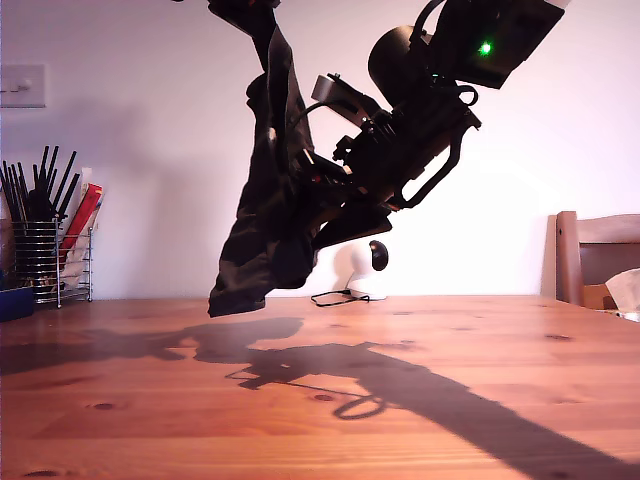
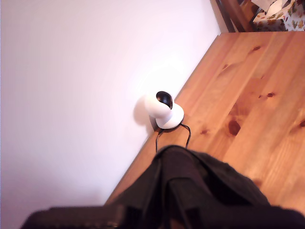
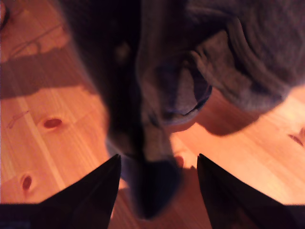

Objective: Fold the underwear in front of you. After folding it, place it to the right side.

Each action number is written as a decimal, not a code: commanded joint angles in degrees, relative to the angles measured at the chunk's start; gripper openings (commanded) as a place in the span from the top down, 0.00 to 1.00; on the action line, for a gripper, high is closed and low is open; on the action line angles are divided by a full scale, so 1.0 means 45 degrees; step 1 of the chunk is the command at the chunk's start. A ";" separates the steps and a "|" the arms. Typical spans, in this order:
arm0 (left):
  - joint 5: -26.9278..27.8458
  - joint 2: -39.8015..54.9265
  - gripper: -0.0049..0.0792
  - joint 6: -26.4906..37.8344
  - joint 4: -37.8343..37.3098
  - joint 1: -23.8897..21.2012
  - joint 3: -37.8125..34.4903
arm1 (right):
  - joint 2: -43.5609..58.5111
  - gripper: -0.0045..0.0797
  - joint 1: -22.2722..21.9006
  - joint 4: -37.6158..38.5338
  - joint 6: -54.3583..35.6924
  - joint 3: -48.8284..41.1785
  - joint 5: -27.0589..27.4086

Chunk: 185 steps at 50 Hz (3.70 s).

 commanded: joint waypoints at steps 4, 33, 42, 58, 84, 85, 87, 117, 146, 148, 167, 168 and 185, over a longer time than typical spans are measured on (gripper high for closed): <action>0.0005 0.0228 0.97 0.0010 -0.0073 -0.0015 0.0049 | 0.0306 0.40 0.0170 0.0340 0.0325 0.0005 -0.0248; -0.0010 0.0228 0.97 0.0015 -0.0248 0.0000 0.0049 | 0.0675 0.97 0.0636 0.0097 0.0253 0.0005 -0.0583; -0.0015 0.0228 0.97 0.0019 -0.0316 0.0000 0.0049 | 0.0675 0.96 0.0534 0.0180 0.0282 0.0005 -0.0248; -0.0097 0.0228 0.97 0.0015 -0.0549 0.0287 0.0049 | 0.0423 0.96 0.0393 -0.0034 0.0214 0.0015 -0.0097; 0.0267 0.0238 0.97 -0.0651 -0.1894 0.1112 0.0049 | 0.0291 0.96 -0.0223 -0.3614 -0.2997 0.2006 0.1933; 0.0330 0.0243 0.97 -0.0777 -0.1996 0.1122 0.0049 | 0.0291 0.96 -0.0223 -0.3701 -0.3269 0.2069 0.2137; 0.0476 0.0287 0.97 -0.0899 -0.2166 0.1146 0.0049 | 0.0291 0.96 -0.0233 -0.3861 -0.3478 0.2200 0.2501; 0.0670 0.1569 0.97 -0.0986 -0.0180 0.1326 0.0049 | 0.0291 0.96 -0.0597 -0.2667 -0.5047 0.2992 0.8024; 0.0675 0.1734 0.97 -0.0986 0.2327 0.1671 0.0049 | 0.0291 0.96 -0.0646 0.0743 -0.4969 0.2992 1.0380; 0.0675 0.1734 0.97 -0.0986 0.2463 0.1671 0.0049 | 0.0291 0.96 -0.0651 0.0879 -0.4974 0.2992 1.0399; 0.0782 0.1836 0.97 -0.1258 0.1894 0.1846 0.0049 | 0.0291 0.96 -0.0962 0.1180 -0.5566 0.2997 1.0851; 0.0797 0.1855 0.97 -0.1326 0.1792 0.1880 0.0049 | 0.0291 0.96 -0.1015 0.1117 -0.5591 0.2997 1.0841; 0.1112 0.2511 0.97 -0.1418 0.0476 0.2239 0.0049 | 0.0291 0.96 -0.1443 0.0306 -0.5693 0.2997 0.9651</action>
